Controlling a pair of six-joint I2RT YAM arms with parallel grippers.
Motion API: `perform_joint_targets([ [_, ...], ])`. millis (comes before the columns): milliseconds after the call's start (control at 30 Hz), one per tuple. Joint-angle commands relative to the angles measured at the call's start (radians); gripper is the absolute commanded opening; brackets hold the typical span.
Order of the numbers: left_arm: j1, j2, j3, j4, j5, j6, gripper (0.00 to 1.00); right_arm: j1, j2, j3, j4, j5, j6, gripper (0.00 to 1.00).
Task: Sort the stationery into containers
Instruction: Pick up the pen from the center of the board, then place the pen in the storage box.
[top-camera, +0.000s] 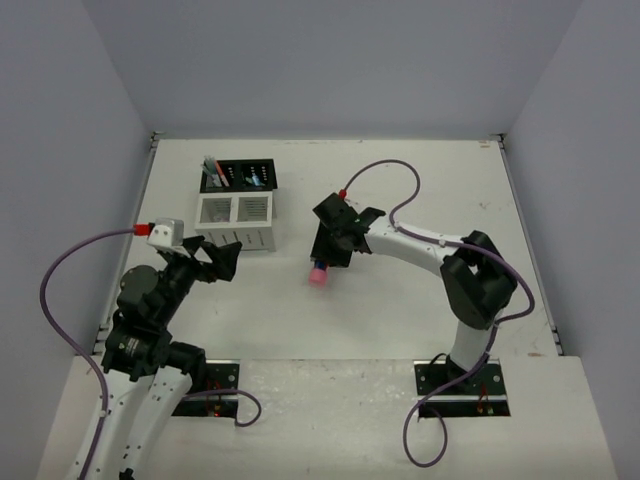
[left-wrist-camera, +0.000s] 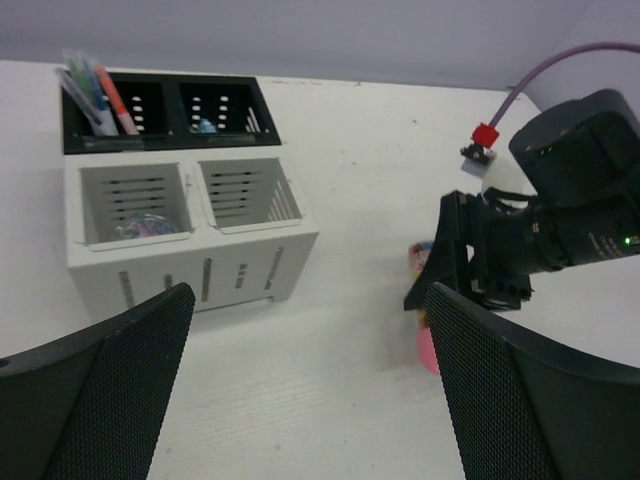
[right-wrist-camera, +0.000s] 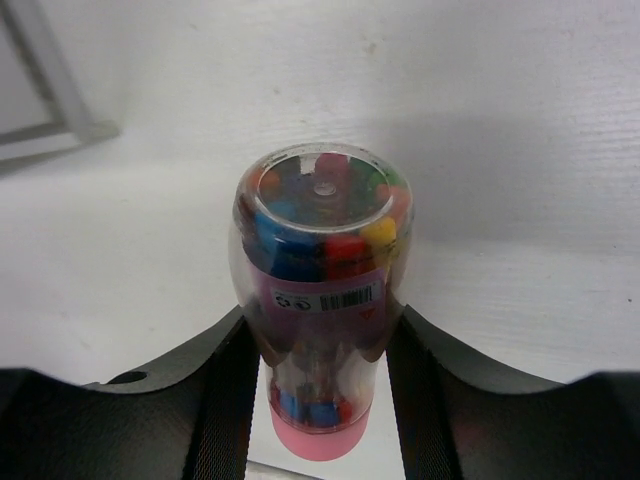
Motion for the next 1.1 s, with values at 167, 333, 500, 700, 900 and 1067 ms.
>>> perform_joint_targets([
  [167,-0.006,0.056,-0.205,0.339,0.356,-0.319,1.00,-0.007,-0.296,-0.113,0.136,0.091,0.180,0.00],
  [333,-0.075,0.125,-0.398,0.763,0.408,-0.475,1.00,-0.007,-0.385,-0.116,0.147,0.047,0.211,0.00],
  [500,-0.301,0.306,-0.446,1.023,0.288,-0.466,1.00,-0.007,-0.460,-0.151,0.173,0.029,0.242,0.00],
  [700,-0.403,0.494,-0.415,1.227,0.207,-0.403,1.00,-0.007,-0.506,-0.169,0.180,0.006,0.235,0.00],
  [900,-0.433,0.647,-0.347,1.333,0.172,-0.386,1.00,-0.007,-0.516,-0.171,0.182,-0.016,0.219,0.00],
  [1067,-0.444,0.725,-0.303,1.374,0.171,-0.378,1.00,-0.005,-0.519,-0.166,0.188,-0.035,0.203,0.00],
])
